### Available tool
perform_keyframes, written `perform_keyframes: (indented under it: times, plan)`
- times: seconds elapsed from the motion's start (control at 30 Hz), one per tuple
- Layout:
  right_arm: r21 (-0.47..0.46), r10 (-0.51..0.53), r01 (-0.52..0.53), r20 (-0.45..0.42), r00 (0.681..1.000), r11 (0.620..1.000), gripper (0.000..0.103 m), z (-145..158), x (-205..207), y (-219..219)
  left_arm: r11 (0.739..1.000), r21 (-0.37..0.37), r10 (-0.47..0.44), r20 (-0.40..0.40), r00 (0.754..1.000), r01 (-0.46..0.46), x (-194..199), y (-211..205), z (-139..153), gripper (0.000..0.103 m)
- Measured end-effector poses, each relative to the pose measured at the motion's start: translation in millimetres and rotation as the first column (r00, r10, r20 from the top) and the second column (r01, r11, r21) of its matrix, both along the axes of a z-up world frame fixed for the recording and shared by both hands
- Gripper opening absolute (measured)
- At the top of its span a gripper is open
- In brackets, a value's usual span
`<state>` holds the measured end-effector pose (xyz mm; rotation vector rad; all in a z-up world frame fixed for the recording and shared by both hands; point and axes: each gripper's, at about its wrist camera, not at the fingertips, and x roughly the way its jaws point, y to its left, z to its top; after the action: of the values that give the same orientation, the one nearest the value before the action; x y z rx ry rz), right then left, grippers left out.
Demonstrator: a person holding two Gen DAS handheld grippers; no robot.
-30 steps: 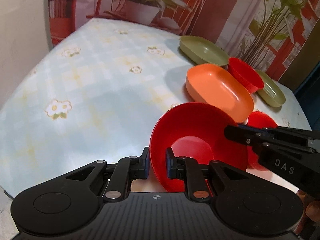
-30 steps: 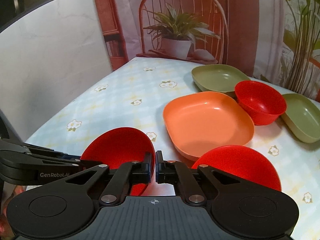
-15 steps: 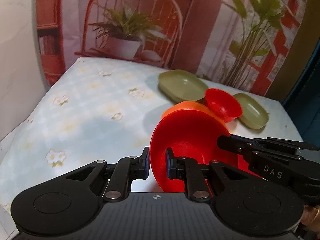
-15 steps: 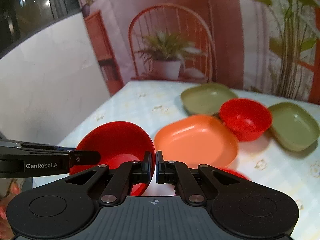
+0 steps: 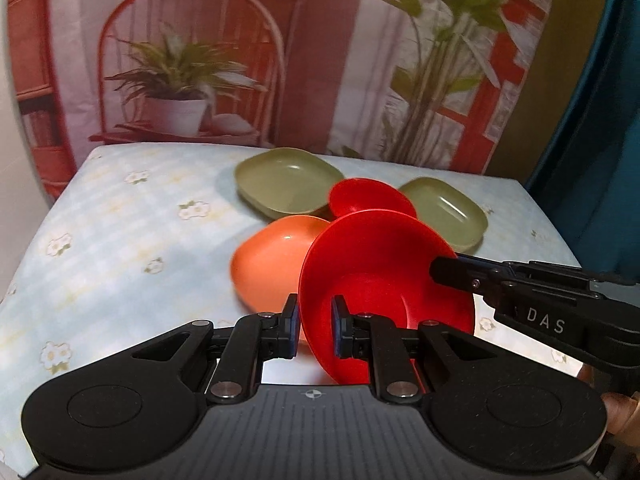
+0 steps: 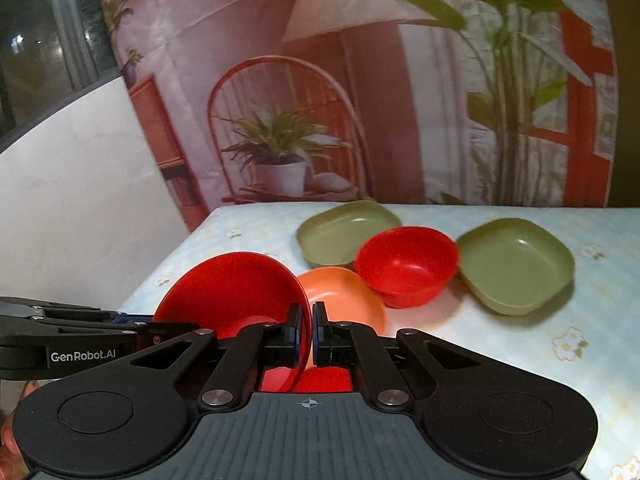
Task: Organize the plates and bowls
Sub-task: 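Carry the red bowl with the left gripper onto the other red bowl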
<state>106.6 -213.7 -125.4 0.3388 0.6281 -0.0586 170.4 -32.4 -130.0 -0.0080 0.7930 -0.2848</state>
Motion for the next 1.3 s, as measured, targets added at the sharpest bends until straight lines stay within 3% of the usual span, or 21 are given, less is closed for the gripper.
perform_keyframes:
  times: [0.7, 1.3]
  plan:
    - [0.074, -0.063, 0.067, -0.043, 0.997, 0.995, 0.005, -30, -27, -44, 0.996, 0.055, -0.066, -0.056, 0.996, 0.069, 10, -40, -22, 0.017]
    - [0.059, -0.049, 0.056, -0.119, 0.992, 0.997, 0.006, -54, -21, -38, 0.993, 0.082, -0.075, -0.111, 0.991, 0.084, 14, -41, -44, 0.018]
